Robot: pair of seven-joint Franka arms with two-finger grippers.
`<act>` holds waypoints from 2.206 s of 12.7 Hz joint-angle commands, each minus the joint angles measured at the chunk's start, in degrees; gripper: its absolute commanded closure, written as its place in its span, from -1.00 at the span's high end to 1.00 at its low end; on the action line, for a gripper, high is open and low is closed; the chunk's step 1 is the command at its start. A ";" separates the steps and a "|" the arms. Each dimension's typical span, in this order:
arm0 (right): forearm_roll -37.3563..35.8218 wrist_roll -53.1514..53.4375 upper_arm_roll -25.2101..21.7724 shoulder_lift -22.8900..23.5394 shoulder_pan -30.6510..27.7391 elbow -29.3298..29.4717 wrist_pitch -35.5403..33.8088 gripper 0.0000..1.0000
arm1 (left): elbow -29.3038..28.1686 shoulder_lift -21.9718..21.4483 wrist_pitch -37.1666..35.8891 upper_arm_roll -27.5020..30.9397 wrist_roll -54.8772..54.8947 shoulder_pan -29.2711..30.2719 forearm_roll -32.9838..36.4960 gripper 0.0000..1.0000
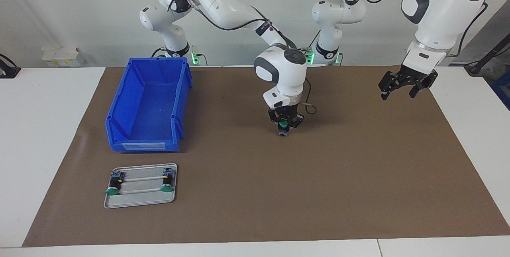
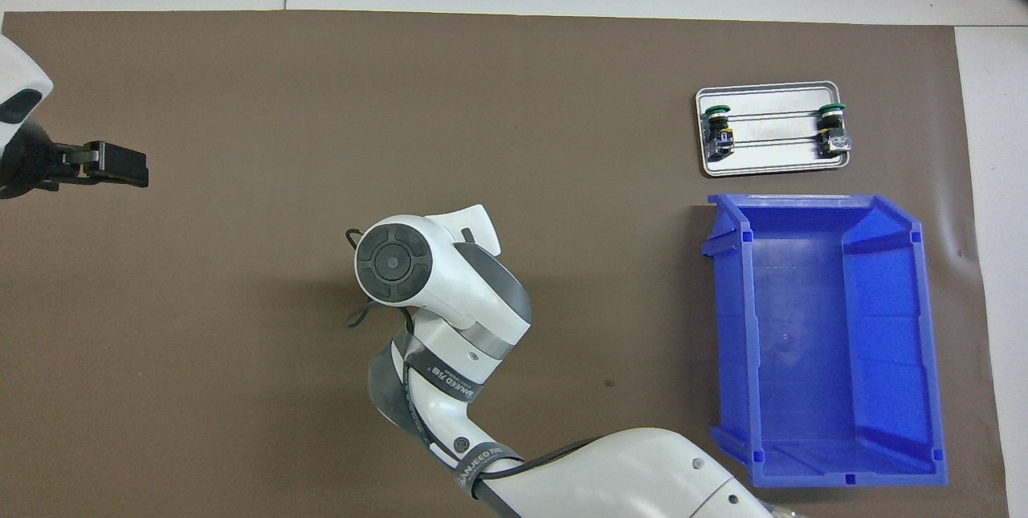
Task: Place and press button with both arms
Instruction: 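Lift the button and carry it to the blue bin, then lower the held button into the blue bin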
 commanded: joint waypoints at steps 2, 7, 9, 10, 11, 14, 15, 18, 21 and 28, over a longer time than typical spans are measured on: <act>3.89 -15.36 0.31 -12.38 -7.55 -2.21 -11.92 -1.00 | -2.50 -2.06 1.59 -0.39 -0.54 0.52 0.65 1.00; 4.79 -42.47 0.31 -31.52 -24.92 -13.32 -20.57 -1.00 | -2.50 -1.98 1.59 -0.39 -0.71 1.66 -1.36 1.00; 7.33 -55.95 0.22 -38.83 -33.98 -21.34 -20.39 -1.00 | -2.50 -1.98 1.59 -0.39 -0.80 2.45 -3.57 1.00; 7.43 -59.66 0.22 -40.34 -37.42 -23.20 -20.48 -1.00 | -2.33 -1.80 1.67 -0.30 -0.80 2.45 -3.57 1.00; 7.52 -64.65 0.22 -41.14 -40.68 -24.70 -20.39 -1.00 | -2.41 -1.71 1.59 -0.39 -0.80 2.45 -3.57 1.00; 12.26 -76.01 -0.04 -46.49 -47.38 -39.33 -9.02 -1.00 | -2.41 -1.62 1.67 -0.39 -0.89 2.01 -3.40 1.00; 12.27 -76.74 -0.04 -46.60 -47.65 -43.48 -4.35 -1.00 | -2.41 -1.71 1.59 -0.39 -1.15 1.93 -3.40 1.00; 12.27 -76.83 -0.04 -43.80 -47.74 -48.61 4.02 -1.00 | -2.41 -1.62 1.32 -0.47 -1.15 1.57 -2.78 1.00; 12.35 -76.48 -0.04 -41.68 -47.65 -56.06 16.21 -1.00 | -2.50 -1.80 1.15 -0.56 -1.24 0.96 -1.91 1.00; 12.35 -72.97 -0.04 -37.90 -46.86 -57.32 20.66 0.26 | -2.85 -1.97 1.06 -0.56 -1.50 0.43 -0.58 1.00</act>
